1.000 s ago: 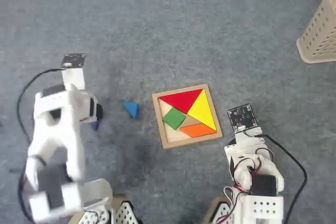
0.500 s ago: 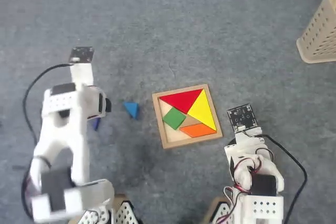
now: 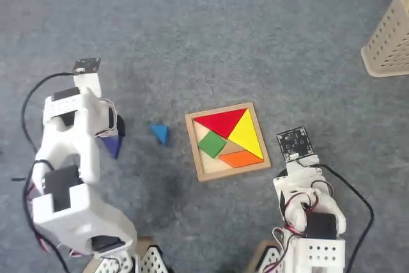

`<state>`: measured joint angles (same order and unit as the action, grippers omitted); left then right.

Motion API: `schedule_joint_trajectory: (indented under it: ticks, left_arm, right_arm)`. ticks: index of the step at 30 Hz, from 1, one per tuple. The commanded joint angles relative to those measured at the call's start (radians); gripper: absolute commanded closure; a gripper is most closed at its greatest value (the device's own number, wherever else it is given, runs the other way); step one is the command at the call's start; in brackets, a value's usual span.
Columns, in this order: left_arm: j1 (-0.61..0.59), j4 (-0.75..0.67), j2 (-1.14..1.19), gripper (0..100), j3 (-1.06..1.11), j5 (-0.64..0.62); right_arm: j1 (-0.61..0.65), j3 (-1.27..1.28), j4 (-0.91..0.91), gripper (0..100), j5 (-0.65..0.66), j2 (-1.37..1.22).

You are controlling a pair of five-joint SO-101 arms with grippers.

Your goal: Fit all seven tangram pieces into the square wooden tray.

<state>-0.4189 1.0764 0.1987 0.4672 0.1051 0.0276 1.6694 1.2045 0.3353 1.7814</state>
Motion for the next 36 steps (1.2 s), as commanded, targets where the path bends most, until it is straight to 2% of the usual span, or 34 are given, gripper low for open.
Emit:
schedule_joint_trajectory:
  ticks: [1, 10, 19, 23, 30, 32, 36]
  left_arm:
    - [-0.011, 0.031, 0.025, 81, 0.002, 0.018]
    - [-0.052, -0.018, -0.091, 82, 0.137, 0.075]
    - [-0.049, -0.040, -0.124, 93, 0.171, 0.120]
    - [0.025, -0.043, -0.124, 99, 0.171, 0.178]
    - [0.160, -0.003, -0.138, 99, 0.177, 0.322]
    - [0.160, -0.003, -0.164, 99, 0.179, 0.293]
    - [0.029, -0.003, -0.285, 99, 0.179, 0.183]
  right_arm:
    - [-0.010, 0.015, 0.005, 99.2, 0.011, -0.008]
    - [-0.010, 0.015, 0.005, 99.2, 0.011, -0.008]
    - [-0.010, 0.015, 0.005, 99.2, 0.011, -0.008]
    - [-0.010, 0.015, 0.005, 99.2, 0.011, -0.008]
    - [-0.010, 0.015, 0.005, 99.2, 0.011, -0.008]
    - [-0.010, 0.015, 0.005, 99.2, 0.011, -0.008]
    - [-0.010, 0.015, 0.005, 99.2, 0.011, -0.008]
